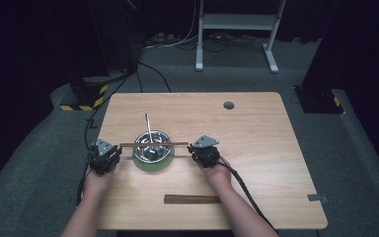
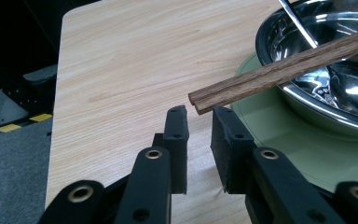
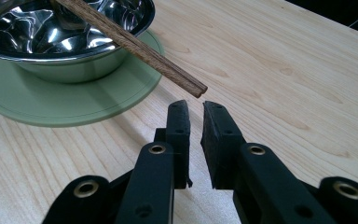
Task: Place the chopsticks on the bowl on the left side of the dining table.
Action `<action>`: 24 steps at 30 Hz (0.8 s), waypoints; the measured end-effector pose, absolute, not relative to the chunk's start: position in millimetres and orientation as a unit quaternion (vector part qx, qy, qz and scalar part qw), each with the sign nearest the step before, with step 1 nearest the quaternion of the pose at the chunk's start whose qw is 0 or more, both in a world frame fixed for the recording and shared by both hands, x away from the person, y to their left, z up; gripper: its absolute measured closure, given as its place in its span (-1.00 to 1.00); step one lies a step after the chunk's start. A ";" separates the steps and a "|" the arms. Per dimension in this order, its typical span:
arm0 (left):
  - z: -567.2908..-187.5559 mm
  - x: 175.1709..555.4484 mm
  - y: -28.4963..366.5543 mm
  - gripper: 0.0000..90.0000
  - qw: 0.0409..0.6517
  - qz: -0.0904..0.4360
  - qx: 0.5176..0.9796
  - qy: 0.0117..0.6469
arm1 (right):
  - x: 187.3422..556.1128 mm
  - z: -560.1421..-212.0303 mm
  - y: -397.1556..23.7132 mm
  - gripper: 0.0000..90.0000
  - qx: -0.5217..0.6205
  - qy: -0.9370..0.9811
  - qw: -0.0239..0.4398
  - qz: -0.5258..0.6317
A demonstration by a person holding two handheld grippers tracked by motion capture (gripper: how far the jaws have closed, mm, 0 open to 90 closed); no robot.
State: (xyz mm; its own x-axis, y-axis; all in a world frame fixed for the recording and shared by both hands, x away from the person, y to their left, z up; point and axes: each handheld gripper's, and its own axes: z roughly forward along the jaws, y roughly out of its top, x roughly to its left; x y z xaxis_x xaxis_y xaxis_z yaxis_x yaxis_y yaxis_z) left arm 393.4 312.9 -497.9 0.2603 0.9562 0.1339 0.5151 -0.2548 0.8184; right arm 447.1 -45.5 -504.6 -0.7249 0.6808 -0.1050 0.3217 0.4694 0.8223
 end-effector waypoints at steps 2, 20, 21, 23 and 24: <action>-498.4 393.3 312.6 0.67 0.334 0.328 0.722 0.510 | 446.5 -504.2 -46.5 0.78 0.301 0.831 0.214 0.415; -492.6 345.8 293.1 0.07 0.370 0.319 0.697 0.524 | 416.2 -490.2 -113.0 0.40 0.345 0.815 0.211 0.415; -492.9 341.6 290.3 0.04 0.373 0.319 0.696 0.524 | 413.5 -490.1 -121.0 0.37 0.349 0.814 0.211 0.413; -494.2 335.2 284.9 -0.06 0.381 0.307 0.697 0.525 | 408.1 -490.7 -138.0 0.30 0.358 0.813 0.209 0.409; -496.1 331.4 280.9 -0.08 0.383 0.298 0.699 0.526 | 406.1 -491.2 -144.7 0.27 0.362 0.813 0.208 0.407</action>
